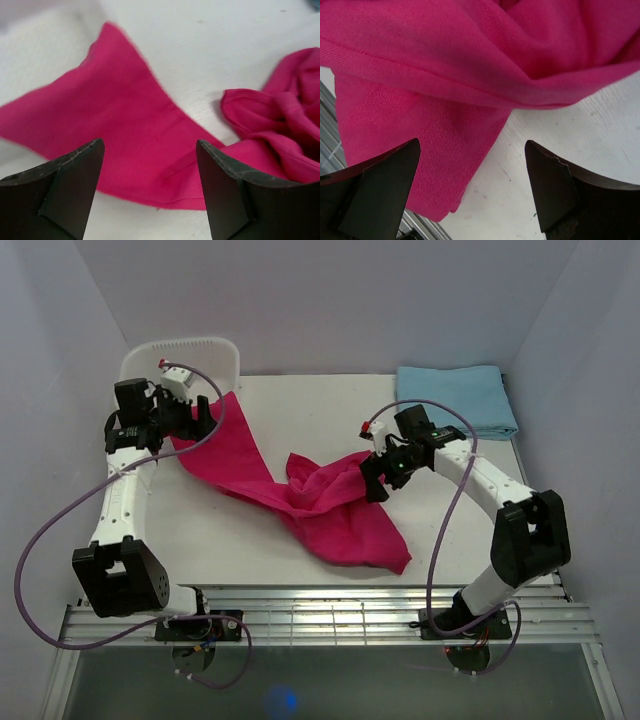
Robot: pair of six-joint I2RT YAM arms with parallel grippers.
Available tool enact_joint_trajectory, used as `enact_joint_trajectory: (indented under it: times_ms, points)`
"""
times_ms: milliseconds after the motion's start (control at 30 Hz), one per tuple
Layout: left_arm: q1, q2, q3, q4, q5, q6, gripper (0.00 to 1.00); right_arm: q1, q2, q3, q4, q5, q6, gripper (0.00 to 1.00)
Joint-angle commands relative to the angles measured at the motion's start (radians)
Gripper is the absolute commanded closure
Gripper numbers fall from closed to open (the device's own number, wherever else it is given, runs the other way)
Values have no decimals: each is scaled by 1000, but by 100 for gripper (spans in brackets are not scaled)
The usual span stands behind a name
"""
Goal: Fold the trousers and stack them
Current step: Move the trousers to the center of the board
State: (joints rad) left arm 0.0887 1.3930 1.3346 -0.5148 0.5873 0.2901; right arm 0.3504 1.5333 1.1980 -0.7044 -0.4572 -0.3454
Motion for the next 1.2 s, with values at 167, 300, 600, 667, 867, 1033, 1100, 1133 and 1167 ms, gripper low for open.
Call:
enact_joint_trajectory:
  times_ms: [167, 300, 600, 667, 867, 1033, 1100, 1133, 1167]
  points:
    - [289, 58, -153, 162, -164, -348, 15, 107, 120, 86, -13, 161, 71, 10]
    - [335, 173, -158, 206, -155, -428, 15, 107, 87, 52, -99, 184, 25, 10]
    - [345, 331, -207, 315, -60, -552, 16, 107, 102, -92, -170, 190, 3, 10]
    - [345, 348, -236, 337, -41, -583, 19, 105, 108, -115, -173, 140, -9, 10]
    - [345, 347, -285, 452, 74, -652, 50, 104, 110, -144, -168, 52, -47, 10]
    - [344, 230, -249, 489, 271, -663, 91, 105, 100, -207, -110, 37, -64, 12]
    - [339, 125, -227, 492, 302, -635, 100, 104, 100, -213, -78, 34, -60, 30]
    - [338, 86, -221, 492, 321, -623, 100, 102, 102, -212, -75, 14, -60, 36]
    - [333, 14, -213, 490, 331, -599, 100, 101, 100, -210, -67, 3, -61, 50]
